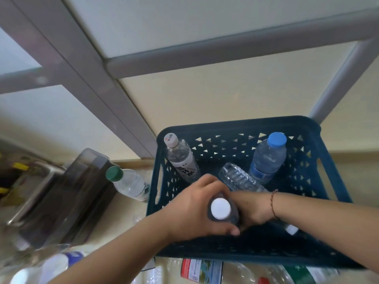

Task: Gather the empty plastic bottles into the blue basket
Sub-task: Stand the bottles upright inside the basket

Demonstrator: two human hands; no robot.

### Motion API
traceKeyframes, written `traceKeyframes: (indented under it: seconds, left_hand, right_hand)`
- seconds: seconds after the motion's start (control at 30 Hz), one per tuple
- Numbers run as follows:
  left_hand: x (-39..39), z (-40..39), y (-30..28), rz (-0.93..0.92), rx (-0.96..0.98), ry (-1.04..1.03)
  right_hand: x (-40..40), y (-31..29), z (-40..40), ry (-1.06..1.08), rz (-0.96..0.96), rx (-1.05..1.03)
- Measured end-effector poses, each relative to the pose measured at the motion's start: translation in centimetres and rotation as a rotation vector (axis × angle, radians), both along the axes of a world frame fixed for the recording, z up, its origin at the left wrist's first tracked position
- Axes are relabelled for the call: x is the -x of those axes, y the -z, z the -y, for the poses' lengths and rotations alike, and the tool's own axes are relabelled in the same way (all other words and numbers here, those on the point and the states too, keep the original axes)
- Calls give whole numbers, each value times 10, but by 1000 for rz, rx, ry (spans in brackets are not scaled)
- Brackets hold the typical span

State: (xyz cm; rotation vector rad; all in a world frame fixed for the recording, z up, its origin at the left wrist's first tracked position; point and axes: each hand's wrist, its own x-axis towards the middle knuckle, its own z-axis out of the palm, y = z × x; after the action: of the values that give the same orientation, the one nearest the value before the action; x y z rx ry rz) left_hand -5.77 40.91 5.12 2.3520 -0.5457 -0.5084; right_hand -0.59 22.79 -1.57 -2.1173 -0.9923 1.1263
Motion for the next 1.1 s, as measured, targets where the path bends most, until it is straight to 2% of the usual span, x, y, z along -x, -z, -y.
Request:
traceKeyframes:
  seconds: [0.07, 0.2, 0.3, 0.47, 0.6, 0.7, 0.87, 0.97, 1.1]
  left_hand:
    - [-2, 2, 7, -109, -9, 71]
    - [-5, -2, 11, -33, -45, 106]
    - [-4, -11, 9, 44, -75, 8]
    - [4, -24, 5, 31, -31, -172]
    - [6, -30, -11, 175, 34, -225]
    - [2, -39, -19, 388, -46, -250]
    - [-13, -51, -21, 575, -168, -362]
    - [-17, -63, -21, 594, -217, -406]
    - [-16, -64, -16, 512, -171, -382]
  right_hand:
    - [0, 5, 2, -16, -13, 25]
    - [3, 16, -2, 33, -49, 79]
    - [5, 18, -9, 67, -44, 69]
    - [15, 29, -28, 252, 32, 39]
    - [21, 30, -33, 327, 35, 59]
    - [22, 30, -49, 500, -15, 34]
    - [0, 38, -95, 755, -19, -36]
    - [-4, 40, -109, 830, -44, 6]
    - [-2, 43, -111, 820, -41, 42]
